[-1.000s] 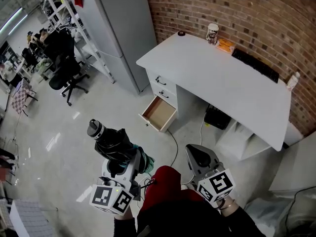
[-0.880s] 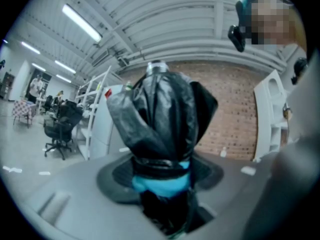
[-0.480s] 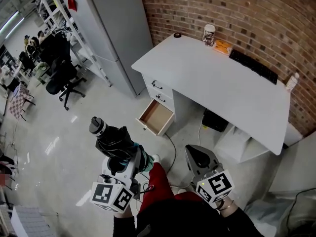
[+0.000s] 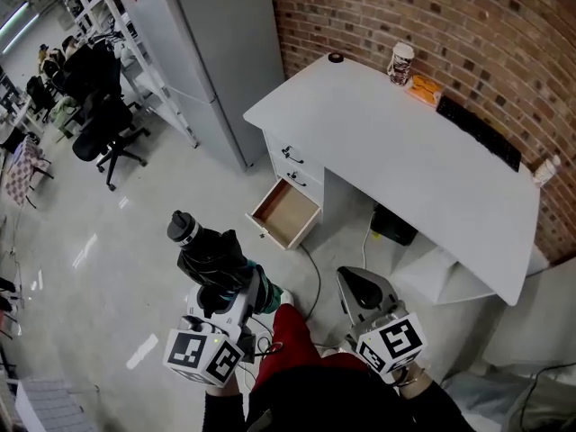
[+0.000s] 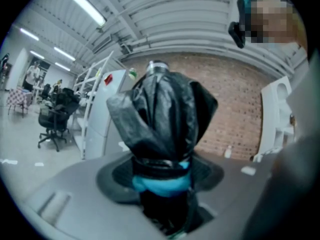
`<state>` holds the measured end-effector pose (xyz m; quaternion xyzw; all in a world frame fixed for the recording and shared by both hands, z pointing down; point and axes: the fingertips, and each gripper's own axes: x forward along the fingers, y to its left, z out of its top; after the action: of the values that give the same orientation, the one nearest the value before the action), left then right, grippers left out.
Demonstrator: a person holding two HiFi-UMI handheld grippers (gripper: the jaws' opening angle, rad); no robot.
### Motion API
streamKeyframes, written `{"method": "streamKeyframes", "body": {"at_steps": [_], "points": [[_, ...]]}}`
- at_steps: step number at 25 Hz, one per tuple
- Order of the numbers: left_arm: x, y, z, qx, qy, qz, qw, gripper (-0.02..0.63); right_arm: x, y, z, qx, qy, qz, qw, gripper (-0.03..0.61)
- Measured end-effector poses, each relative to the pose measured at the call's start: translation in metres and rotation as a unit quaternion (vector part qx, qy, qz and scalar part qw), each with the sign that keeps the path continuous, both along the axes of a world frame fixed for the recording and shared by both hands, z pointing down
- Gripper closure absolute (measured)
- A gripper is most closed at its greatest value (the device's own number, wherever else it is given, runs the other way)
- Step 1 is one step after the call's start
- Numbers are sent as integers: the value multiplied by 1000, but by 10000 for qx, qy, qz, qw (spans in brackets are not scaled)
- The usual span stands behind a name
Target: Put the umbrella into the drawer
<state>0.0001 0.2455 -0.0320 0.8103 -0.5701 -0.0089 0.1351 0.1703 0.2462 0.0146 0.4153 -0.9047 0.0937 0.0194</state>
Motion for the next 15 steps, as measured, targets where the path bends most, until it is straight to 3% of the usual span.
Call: {"method": "streamKeyframes", "body": {"at_steps": [15], "points": [[-108, -142, 27, -342, 369, 90, 9987, 365, -119, -141, 3, -242, 204, -73, 9995, 577]]}}
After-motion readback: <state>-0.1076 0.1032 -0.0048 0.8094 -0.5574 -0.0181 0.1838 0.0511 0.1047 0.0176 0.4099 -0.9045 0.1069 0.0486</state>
